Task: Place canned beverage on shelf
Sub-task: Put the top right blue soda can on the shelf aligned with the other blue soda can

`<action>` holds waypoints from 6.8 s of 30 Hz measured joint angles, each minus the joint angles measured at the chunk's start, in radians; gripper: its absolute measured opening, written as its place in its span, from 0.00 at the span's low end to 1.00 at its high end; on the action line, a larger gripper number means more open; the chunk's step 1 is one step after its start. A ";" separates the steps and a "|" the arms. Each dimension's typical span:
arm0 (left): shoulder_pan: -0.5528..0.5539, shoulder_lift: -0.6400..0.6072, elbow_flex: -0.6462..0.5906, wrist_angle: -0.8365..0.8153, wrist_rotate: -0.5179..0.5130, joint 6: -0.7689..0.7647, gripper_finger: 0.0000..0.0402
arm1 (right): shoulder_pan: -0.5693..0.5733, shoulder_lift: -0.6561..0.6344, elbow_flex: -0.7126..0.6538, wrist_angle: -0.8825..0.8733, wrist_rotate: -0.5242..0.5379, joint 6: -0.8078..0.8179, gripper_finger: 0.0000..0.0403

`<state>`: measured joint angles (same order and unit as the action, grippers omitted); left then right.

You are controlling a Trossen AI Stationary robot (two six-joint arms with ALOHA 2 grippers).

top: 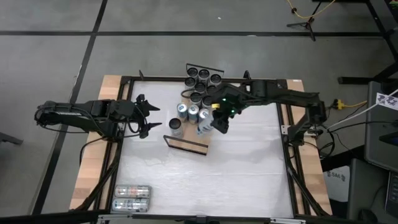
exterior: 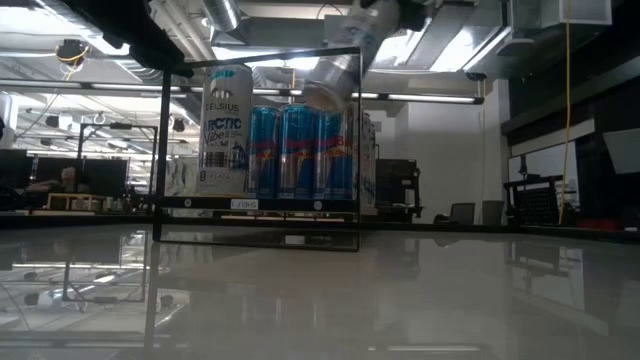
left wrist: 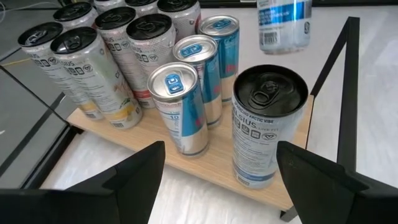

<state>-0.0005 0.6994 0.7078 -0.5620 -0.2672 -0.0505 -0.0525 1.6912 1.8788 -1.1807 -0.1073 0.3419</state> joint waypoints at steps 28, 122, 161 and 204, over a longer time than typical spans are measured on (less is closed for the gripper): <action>0.000 0.000 0.000 0.000 0.000 0.000 0.75 | 0.001 0.286 0.174 0.017 0.029 -0.201 0.64; 0.000 0.001 0.000 -0.001 -0.001 0.000 0.75 | 0.039 0.360 0.173 0.054 0.043 -0.299 0.66; 0.000 0.001 0.000 -0.001 -0.001 0.000 0.75 | 0.042 0.356 0.439 -0.171 0.028 -0.295 0.89; 0.000 0.000 0.000 -0.006 0.000 0.007 0.75 | 0.156 0.203 -0.080 0.048 -0.087 -0.655 0.89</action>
<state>-0.0002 0.6998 0.7078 -0.5675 -0.2676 -0.0437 0.1038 1.8946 1.7993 -1.1324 -0.1938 -0.3131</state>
